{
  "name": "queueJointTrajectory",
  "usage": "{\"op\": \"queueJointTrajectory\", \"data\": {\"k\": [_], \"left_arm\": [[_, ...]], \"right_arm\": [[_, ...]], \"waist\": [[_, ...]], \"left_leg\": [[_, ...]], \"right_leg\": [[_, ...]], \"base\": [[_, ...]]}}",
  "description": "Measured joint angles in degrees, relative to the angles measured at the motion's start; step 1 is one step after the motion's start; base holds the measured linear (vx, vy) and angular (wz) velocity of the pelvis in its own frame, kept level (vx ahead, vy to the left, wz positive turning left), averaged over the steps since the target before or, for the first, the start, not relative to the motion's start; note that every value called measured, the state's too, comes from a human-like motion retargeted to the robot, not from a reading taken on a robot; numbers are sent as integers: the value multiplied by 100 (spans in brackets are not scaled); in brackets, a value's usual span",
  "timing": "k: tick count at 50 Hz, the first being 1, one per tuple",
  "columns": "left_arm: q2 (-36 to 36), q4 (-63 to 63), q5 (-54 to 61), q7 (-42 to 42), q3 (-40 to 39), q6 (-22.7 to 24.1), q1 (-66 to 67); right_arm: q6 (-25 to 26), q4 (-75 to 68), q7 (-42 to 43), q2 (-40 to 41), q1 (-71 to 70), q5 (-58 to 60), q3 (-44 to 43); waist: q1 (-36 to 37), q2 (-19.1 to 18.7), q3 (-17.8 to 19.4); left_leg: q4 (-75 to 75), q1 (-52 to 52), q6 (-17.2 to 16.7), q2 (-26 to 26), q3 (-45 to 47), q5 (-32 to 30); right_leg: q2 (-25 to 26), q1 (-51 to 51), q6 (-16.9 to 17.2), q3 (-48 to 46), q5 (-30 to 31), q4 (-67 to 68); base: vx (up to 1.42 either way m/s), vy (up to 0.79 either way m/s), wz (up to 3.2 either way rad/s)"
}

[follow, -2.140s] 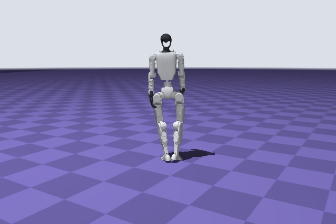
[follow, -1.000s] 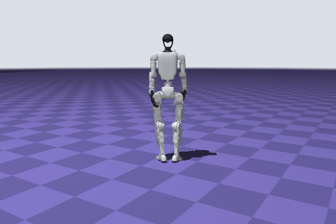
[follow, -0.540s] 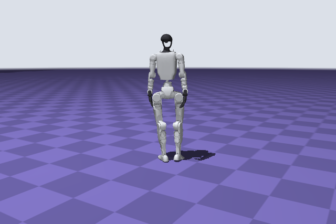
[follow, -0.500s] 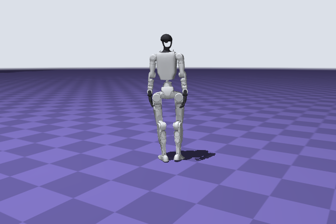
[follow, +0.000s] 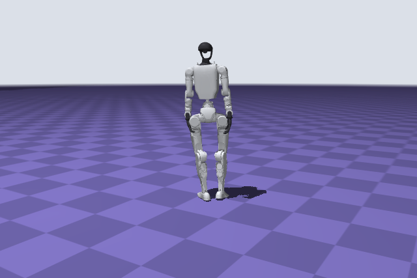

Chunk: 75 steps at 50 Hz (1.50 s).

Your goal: In place motions

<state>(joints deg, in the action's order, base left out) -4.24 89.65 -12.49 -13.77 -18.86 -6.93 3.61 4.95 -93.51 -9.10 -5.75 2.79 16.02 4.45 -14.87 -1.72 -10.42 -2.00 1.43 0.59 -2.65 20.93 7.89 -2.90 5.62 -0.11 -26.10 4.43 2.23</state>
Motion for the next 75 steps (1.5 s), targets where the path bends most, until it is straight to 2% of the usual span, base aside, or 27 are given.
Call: {"op": "queueJointTrajectory", "data": {"k": [20, 37, 40, 45, 48, 50, 53, 56, 75], "left_arm": [[-80, 189, -87, 36, 0, -77, 55], [21, 79, -38, 36, 72, -35, -40], [15, 125, -46, 39, 96, -44, -90], [15, 76, -41, 51, 43, -11, -36], [-49, 131, -66, 69, 134, -44, -35], [-86, 191, -174, 113, 111, -105, -45], [-45, 185, -164, 252, 84, -132, -24], [31, 93, 66, 222, 47, -29, 15], [58, 81, -61, 192, 144, -52, 35]], "right_arm": [[-26, 172, 27, 84, -28, 294, 181], [-6, 175, 77, 93, 3, 207, 168], [-29, 207, 82, 94, -6, 154, 101], [-16, 226, 131, 93, -125, 129, 105], [-69, 277, 134, 109, -87, 104, 60], [-76, 241, 113, 95, -26, 97, 79], [-2, 111, 64, 53, 31, 193, 52], [48, 77, 59, 25, 45, 309, 47], [182, 126, -124, 44, -2, 535, 103]], "waist": [[-88, -62, -57], [66, -8, 51], [115, -21, -13], [184, -101, 10], [-250, -200, 110], [-340, -125, 85], [55, 2, 4], [113, 12, 59], [-279, -76, 84]], "left_leg": [[26, 13, 13, -13, 23, -6], [140, -7, 14, 29, 217, 112], [192, 96, -87, 107, 227, 166], [182, 213, -106, 211, 426, 152], [259, 267, -66, 237, 23, 92], [293, 258, -36, 148, -78, 71], [326, 228, -49, 135, 147, 76], [341, 181, -26, 132, 143, 75], [255, 87, -13, 78, -262, -13]], "right_leg": [[25, 39, -50, 15, -1, -6], [125, 54, -67, 200, 13, 42], [17, 266, 37, 290, 14, 281], [41, 681, 116, 1055, 116, 716], [-13, 509, 58, 631, 101, 459], [16, 374, -27, 478, 131, 236], [24, 295, 24, 674, 166, 84], [96, 176, 3, 639, 179, -45], [220, -10, -146, 186, 32, -129]], "base": [[0, 0, 1], [0, 0, -3], [-4, 0, -14], [-12, 0, -30], [-11, 1, 106], [1, 5, 46], [1, 4, -42], [-6, 1, 0], [-2, 1, 17]]}}
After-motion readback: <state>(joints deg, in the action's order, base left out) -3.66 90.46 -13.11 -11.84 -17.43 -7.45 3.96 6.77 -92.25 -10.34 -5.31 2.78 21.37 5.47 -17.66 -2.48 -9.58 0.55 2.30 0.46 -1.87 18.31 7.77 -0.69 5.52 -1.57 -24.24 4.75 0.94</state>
